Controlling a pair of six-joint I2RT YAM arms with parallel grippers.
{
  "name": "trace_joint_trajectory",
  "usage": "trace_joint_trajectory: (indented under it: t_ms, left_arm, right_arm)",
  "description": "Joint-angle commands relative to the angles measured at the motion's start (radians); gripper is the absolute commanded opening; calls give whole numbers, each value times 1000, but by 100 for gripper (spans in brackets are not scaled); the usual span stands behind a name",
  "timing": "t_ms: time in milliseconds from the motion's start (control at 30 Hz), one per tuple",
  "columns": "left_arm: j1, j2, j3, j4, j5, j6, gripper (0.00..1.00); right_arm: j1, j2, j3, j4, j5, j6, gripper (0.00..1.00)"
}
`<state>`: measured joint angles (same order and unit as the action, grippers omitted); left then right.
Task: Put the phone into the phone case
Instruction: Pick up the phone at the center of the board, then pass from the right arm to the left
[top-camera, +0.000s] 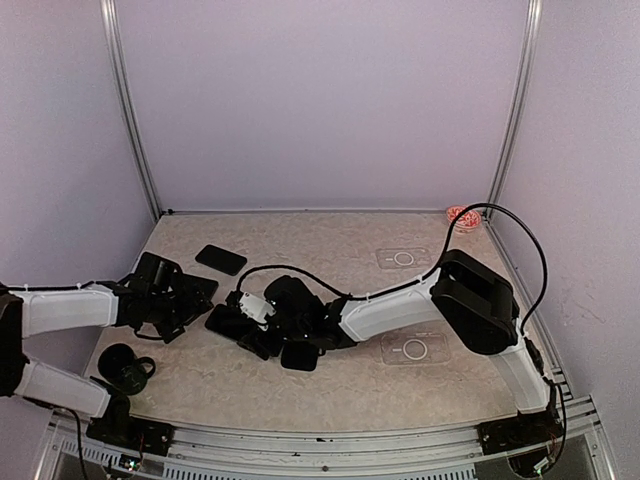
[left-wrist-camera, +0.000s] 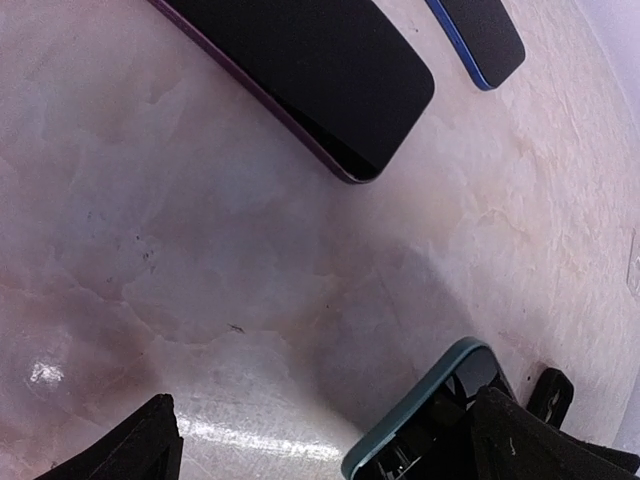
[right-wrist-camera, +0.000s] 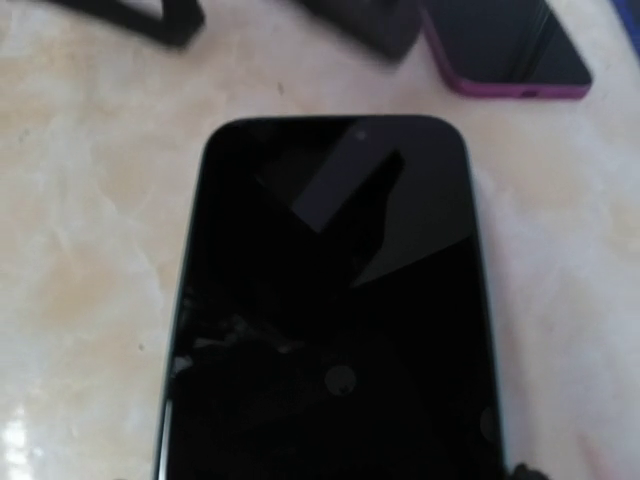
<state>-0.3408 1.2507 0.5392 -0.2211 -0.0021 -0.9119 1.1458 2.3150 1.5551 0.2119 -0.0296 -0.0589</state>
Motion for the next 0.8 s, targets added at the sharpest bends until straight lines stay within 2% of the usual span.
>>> trace_joint_trajectory:
  t_ms: [0, 433, 767]
  left_arm:
    - [15, 14, -49, 159, 80, 32, 99]
    - [21, -40, -122, 425, 254, 43, 99]
    - [22, -46, -137, 571, 428, 53, 94]
  right_arm:
    - [12, -98, -27, 62, 13, -9, 62]
    - [11, -194, -145, 120, 8, -10, 62]
    - [11, -296, -264, 187, -29, -24, 63]
